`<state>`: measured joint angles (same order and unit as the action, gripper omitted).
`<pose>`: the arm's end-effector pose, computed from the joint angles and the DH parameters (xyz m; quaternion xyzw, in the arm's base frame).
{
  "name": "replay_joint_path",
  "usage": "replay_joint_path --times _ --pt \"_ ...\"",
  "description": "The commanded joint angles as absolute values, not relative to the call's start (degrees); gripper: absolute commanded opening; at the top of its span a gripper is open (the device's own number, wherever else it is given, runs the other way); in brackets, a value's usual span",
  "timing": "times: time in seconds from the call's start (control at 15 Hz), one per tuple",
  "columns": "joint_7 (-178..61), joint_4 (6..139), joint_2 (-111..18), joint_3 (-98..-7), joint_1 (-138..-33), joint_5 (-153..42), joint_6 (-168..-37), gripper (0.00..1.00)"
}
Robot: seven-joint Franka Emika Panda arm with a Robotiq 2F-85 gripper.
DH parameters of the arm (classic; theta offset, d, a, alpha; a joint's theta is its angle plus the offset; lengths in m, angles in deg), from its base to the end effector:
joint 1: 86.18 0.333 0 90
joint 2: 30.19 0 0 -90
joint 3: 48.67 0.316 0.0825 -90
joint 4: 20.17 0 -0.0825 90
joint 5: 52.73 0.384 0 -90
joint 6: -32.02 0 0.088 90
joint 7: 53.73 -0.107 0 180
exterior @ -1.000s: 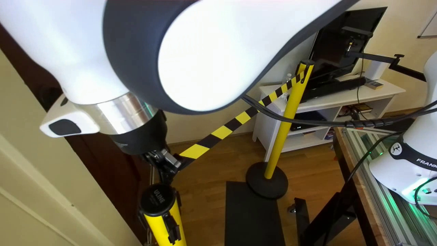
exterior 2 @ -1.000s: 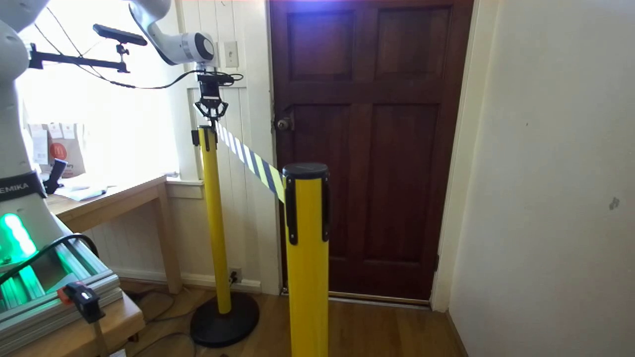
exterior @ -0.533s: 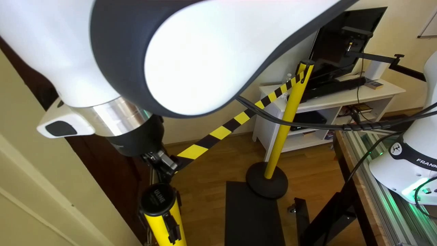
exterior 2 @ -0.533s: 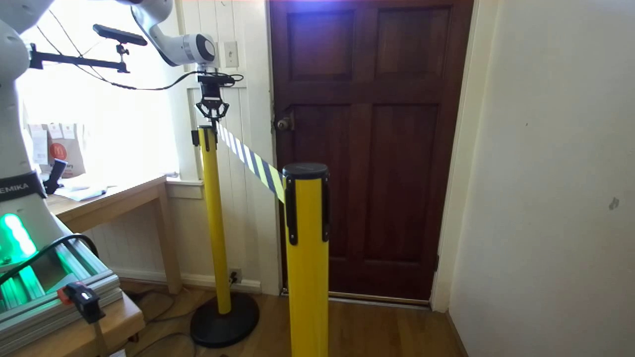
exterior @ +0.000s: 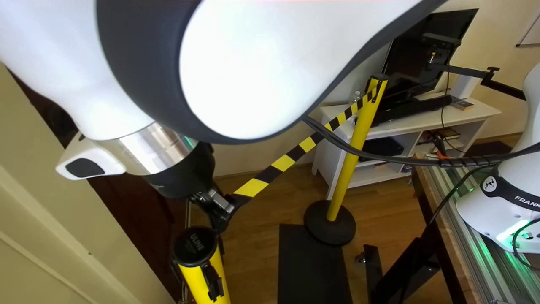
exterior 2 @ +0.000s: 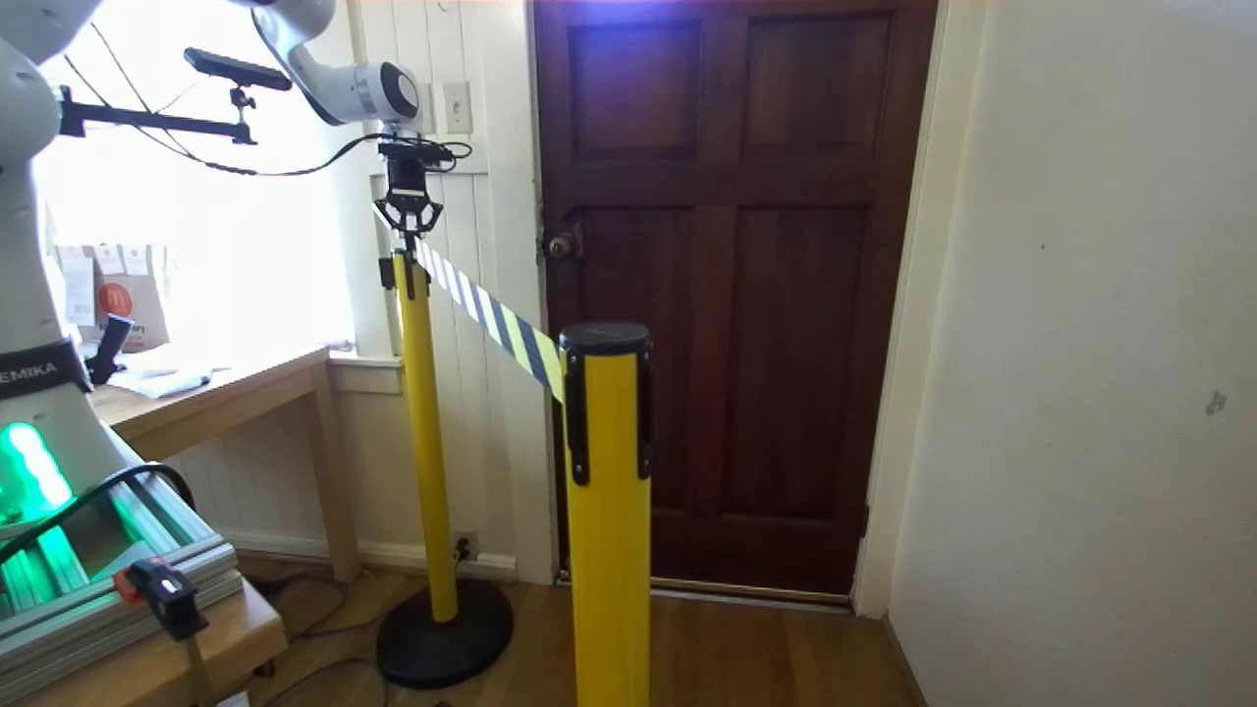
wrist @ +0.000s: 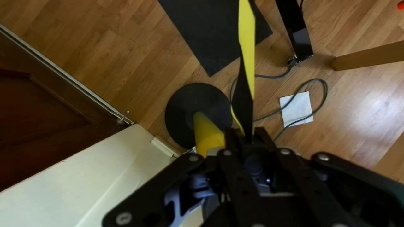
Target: Pull out the barrier belt from the yellow stand on the right and attach it to the stand on the left.
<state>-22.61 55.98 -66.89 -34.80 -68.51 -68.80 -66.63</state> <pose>0.6276 0.3140 0.3480 0.8353 0.5343 -0.1137 0.0616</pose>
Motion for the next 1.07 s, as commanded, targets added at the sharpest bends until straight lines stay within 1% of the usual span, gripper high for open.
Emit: replay_joint_path --times 0.0,1.0 --pt "-24.18 56.20 -65.81 -34.36 -68.12 -67.43 -65.20 0.05" --pt "-28.81 57.21 -67.24 -34.28 -66.68 -67.90 -69.20 0.05"
